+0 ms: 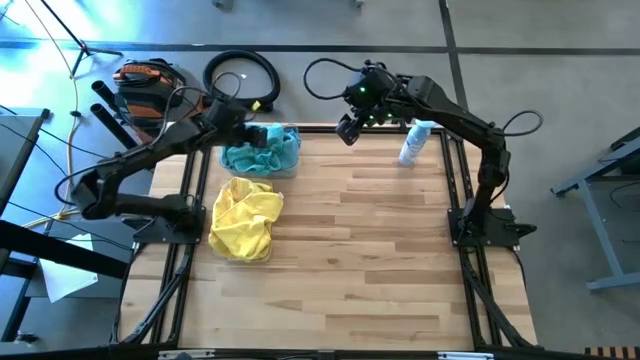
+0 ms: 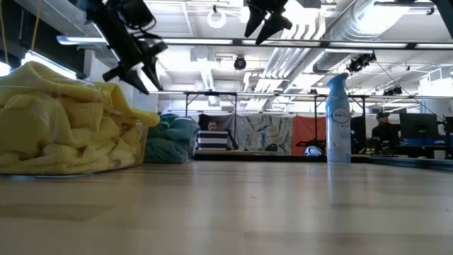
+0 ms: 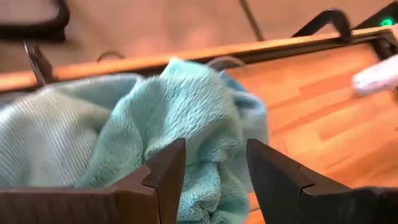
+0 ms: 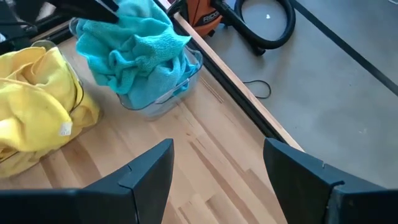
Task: Sort microfiber towel by color & place in baskets
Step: Return to Home Position
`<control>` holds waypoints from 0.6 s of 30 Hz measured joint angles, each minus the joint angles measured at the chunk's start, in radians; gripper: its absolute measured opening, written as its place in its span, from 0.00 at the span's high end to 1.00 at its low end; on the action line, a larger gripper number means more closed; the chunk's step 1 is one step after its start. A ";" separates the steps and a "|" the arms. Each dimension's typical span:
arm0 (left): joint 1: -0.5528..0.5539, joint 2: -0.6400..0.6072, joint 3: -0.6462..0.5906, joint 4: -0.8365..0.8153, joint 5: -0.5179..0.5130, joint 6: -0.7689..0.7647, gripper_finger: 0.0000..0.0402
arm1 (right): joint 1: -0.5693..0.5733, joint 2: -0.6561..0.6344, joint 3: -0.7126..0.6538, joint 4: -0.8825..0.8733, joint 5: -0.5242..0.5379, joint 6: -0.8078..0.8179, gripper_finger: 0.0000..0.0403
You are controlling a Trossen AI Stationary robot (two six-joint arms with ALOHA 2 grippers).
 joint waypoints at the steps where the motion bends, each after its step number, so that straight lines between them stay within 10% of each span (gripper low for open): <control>1: 0.000 -0.013 0.001 0.000 0.000 0.020 0.60 | 0.003 0.003 0.000 0.001 0.002 0.004 0.40; 9: -0.022 -0.055 0.001 0.000 0.166 0.217 0.83 | 0.075 0.057 -0.001 0.012 0.048 0.006 0.49; 18: -0.070 -0.104 0.001 -0.038 0.182 0.361 1.00 | 0.161 0.198 -0.001 0.020 -0.054 0.023 0.88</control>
